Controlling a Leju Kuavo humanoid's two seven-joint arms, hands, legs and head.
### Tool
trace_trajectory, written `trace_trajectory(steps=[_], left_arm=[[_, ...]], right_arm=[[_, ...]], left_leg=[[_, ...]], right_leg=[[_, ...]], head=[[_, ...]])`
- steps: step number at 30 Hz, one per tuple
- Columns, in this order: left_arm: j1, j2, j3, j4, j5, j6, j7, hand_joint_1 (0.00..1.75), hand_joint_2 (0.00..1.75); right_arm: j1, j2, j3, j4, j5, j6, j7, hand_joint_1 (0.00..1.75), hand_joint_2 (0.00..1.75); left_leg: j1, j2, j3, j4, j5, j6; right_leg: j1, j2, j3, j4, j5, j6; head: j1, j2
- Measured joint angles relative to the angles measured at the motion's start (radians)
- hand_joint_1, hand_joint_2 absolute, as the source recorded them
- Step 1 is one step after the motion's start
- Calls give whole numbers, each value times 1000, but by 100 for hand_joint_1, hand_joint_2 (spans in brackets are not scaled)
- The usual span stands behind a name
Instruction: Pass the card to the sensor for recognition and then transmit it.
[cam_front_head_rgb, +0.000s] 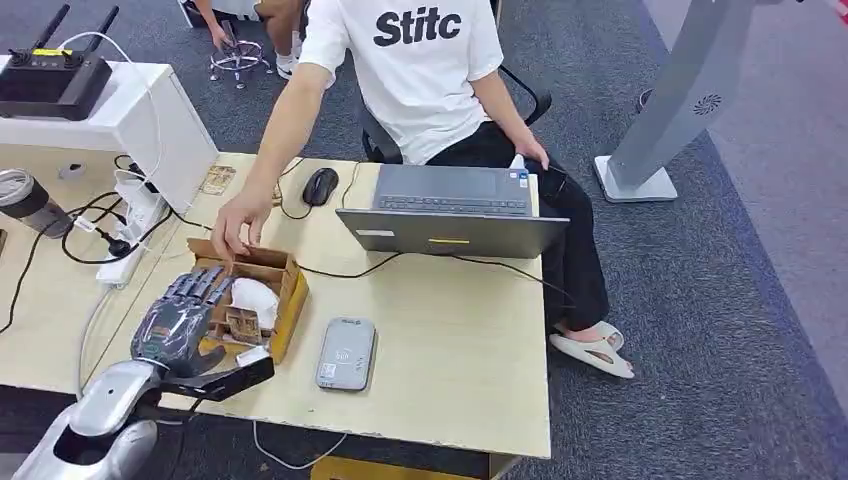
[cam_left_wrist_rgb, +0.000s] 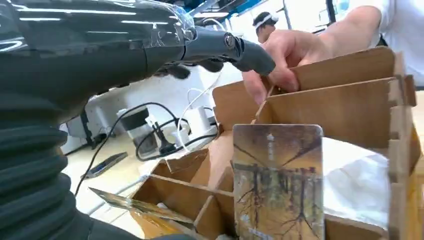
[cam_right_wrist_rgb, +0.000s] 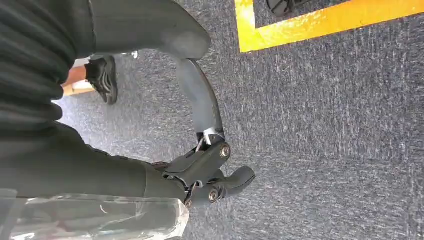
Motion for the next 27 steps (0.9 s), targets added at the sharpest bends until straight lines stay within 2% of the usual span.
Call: trace_trajectory(steps=[24, 27], left_arm=[[-21, 0, 0, 5, -22, 18, -8, 0, 175], [-23, -6, 0, 5, -17, 43, -1, 0, 175]], right_arm=[[3, 0, 2, 0, 30, -3, 3, 0, 175], [4, -1, 3, 0, 33, -3, 3, 0, 175]], left_leg=[[0, 0, 0, 0, 0, 0], [0, 0, 0, 0, 0, 0]], right_leg=[[0, 0, 0, 0, 0, 0], [0, 0, 0, 0, 0, 0]], head=[[0, 0], [0, 0]])
